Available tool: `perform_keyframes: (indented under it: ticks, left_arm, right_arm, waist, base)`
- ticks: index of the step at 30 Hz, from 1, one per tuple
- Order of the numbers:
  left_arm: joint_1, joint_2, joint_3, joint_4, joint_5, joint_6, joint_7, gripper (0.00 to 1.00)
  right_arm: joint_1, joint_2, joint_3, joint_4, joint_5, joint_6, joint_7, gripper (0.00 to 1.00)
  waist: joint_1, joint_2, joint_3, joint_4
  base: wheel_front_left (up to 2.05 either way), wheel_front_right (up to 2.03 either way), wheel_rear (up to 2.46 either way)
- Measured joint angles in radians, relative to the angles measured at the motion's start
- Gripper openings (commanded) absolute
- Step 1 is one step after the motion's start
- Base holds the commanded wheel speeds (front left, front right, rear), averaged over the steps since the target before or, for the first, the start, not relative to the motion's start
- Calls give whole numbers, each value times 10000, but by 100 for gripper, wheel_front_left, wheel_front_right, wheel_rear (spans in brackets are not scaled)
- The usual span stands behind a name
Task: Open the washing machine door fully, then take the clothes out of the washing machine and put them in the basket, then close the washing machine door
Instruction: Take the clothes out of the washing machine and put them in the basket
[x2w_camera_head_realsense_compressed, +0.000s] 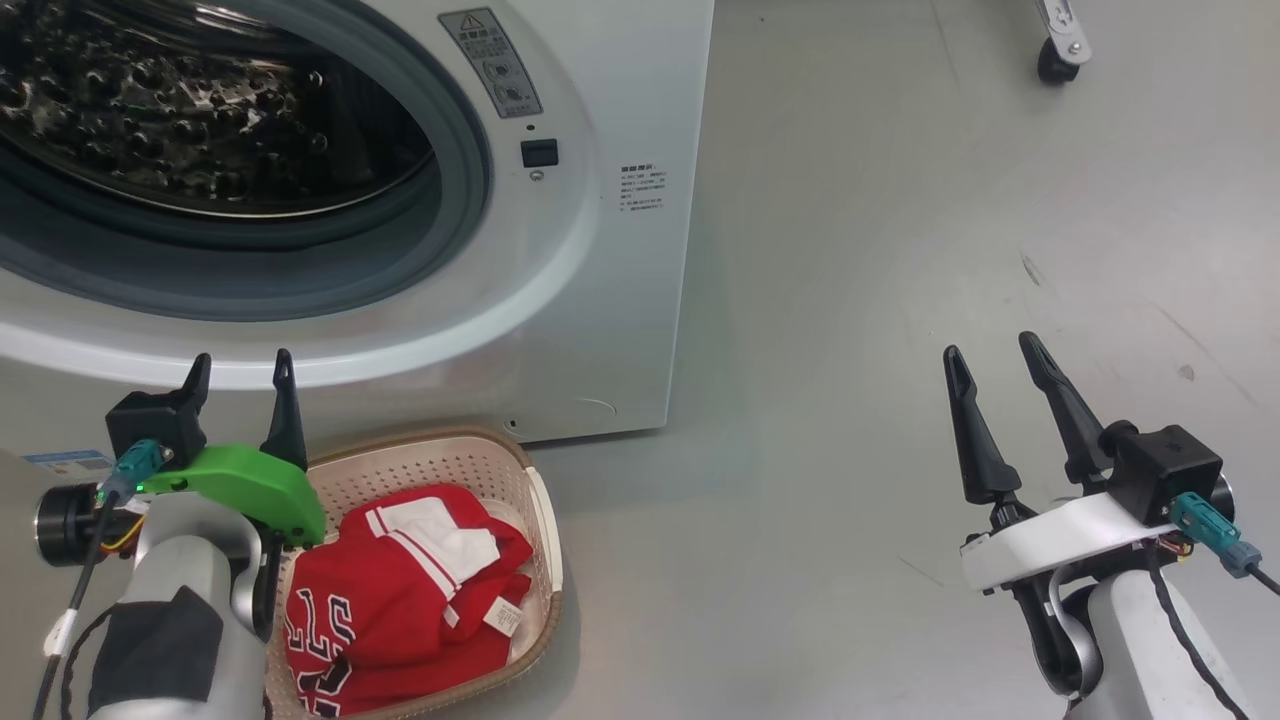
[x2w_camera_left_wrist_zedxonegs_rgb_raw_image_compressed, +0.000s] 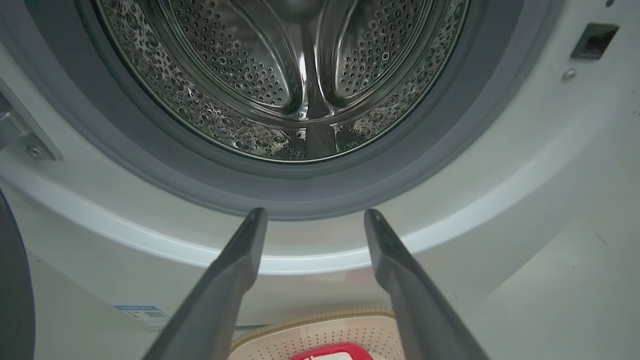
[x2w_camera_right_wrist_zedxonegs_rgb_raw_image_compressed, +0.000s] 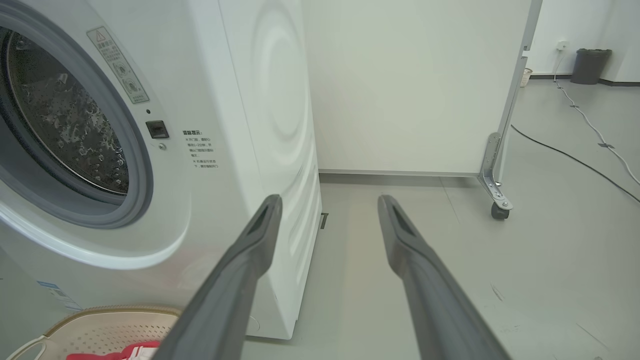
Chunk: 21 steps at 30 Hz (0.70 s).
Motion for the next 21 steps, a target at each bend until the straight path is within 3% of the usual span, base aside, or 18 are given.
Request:
perform_keyframes:
  ticks: [21]
  left_arm:
    - [2483, -194, 155, -2953, -144, -161, 0, 100]
  right_arm:
    - [669, 84, 176, -121, -8, 0, 0, 100]
  waist:
    - [0, 0, -1433, 887]
  base:
    - [0, 0, 0]
